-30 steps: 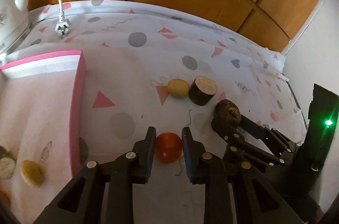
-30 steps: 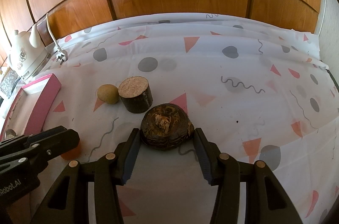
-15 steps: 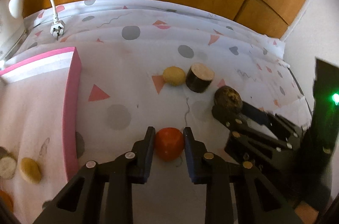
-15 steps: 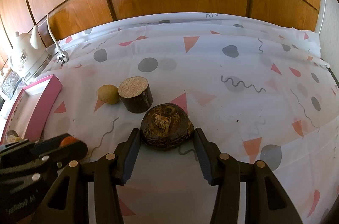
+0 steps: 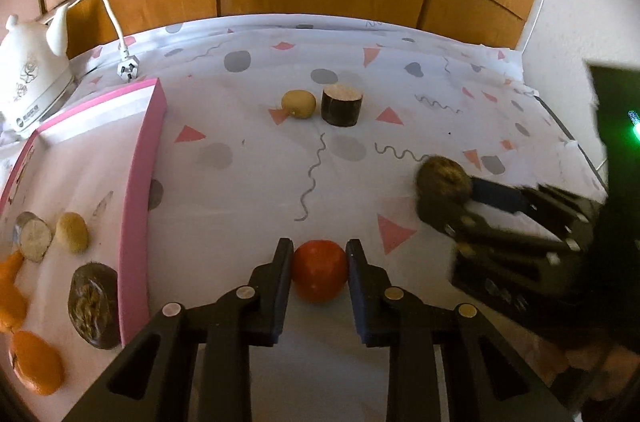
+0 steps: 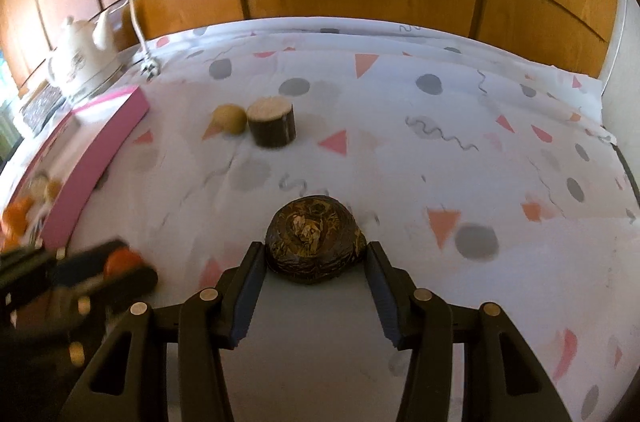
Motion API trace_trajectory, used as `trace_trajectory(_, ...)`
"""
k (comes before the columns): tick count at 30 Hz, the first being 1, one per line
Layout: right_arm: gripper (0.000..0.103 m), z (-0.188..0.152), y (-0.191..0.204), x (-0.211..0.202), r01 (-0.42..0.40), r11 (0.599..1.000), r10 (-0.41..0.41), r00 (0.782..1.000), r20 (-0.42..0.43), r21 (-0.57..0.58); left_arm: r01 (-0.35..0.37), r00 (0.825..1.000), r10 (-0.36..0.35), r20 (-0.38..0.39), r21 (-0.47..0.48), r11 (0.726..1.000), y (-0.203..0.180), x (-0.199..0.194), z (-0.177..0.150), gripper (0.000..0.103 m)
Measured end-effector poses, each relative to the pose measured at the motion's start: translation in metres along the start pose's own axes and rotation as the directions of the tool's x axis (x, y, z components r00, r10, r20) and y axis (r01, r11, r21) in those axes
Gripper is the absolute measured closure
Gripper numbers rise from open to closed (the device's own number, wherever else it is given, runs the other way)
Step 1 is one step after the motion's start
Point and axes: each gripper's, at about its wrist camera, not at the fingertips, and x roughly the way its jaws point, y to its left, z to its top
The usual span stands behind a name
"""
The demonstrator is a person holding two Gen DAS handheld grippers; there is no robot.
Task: Organize fruits
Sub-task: 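Hold the tomato in the left gripper and dark fruit in the right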
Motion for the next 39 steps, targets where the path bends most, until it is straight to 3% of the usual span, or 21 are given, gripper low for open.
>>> trace_trajectory(3, 0.052, -0.014, -0.003, -0.008, 0.016, 1.000, -0.016, 1.000, 0.024, -0.025, -0.002, 1.000, 0.002, 0.023, -0.020, 1.000, 0.001, 0.004, -0.004, 0.076)
trace_trajectory(7, 0.051, -0.021, -0.004, -0.010, 0.026, 1.000, -0.025, 0.999, 0.048, -0.006, -0.051, 0.996, 0.049, 0.068, 0.035, 0.998, -0.009, 0.005, -0.009, 0.076)
trace_trajectory(17, 0.051, -0.023, -0.003, -0.008, 0.032, 1.000, -0.031, 0.998, 0.060, 0.000, -0.005, 0.996, 0.005, 0.087, -0.002, 1.000, 0.000, 0.006, -0.012, 0.075)
trace_trajectory(39, 0.051, -0.025, -0.005, -0.009, 0.017, 1.000, -0.018, 0.997, 0.071, 0.011, -0.003, 0.996, 0.003, 0.091, -0.005, 1.000, 0.000, 0.005, -0.012, 0.075)
